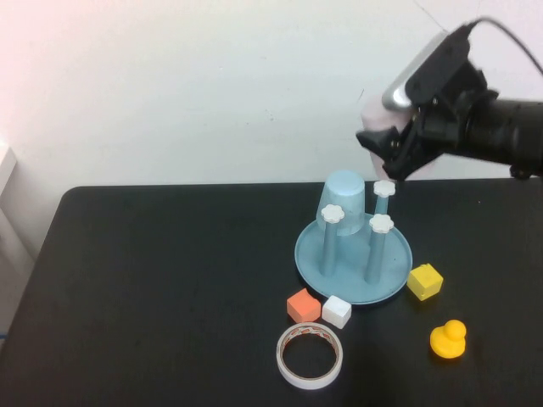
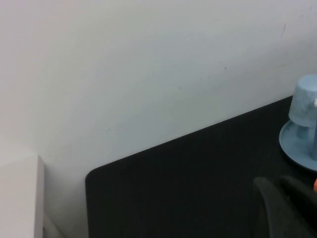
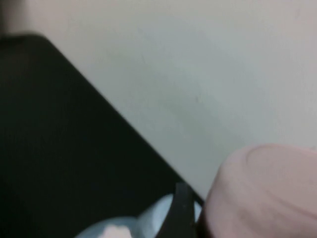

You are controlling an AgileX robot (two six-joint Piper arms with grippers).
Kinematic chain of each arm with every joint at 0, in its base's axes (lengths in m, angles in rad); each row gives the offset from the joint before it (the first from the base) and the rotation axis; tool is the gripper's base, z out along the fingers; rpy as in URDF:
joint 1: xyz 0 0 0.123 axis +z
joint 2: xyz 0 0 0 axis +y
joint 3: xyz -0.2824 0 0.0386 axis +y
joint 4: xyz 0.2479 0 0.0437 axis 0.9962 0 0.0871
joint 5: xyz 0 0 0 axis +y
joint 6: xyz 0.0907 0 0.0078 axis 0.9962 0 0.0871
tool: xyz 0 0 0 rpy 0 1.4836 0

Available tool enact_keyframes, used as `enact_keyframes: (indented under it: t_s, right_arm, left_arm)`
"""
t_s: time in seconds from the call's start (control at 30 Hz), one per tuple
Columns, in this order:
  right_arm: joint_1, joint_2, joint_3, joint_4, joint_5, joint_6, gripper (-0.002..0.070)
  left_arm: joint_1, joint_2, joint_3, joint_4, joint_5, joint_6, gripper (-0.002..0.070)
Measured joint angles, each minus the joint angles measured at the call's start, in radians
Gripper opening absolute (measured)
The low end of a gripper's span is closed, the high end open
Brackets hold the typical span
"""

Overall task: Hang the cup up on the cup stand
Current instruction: Place the cup on the cup holder

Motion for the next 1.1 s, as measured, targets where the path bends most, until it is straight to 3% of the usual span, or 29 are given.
enact_keyframes:
  t_s: [0.23,0.47,1.1]
  right_arm:
    - [-0.033,0.09,-0.002,0.006,-0.051,0.04,0.0601]
    - [-0.08,0.179,-0.043,0.008,0.021,0.094,0.0601]
    - [-0.081,0.372,-0.257,0.008,0.105,0.101,0.0601]
  left_arm:
    - [0.0,-0.007,0.0,-0.023,0.007,-0.011,-0.0001]
    - [0.0,-0.007,0.0,-0.041,0.009,-0.012,-0.0001]
    - [0.0,-0.007,0.0,-0.043,0.009,-0.012,-0.0001]
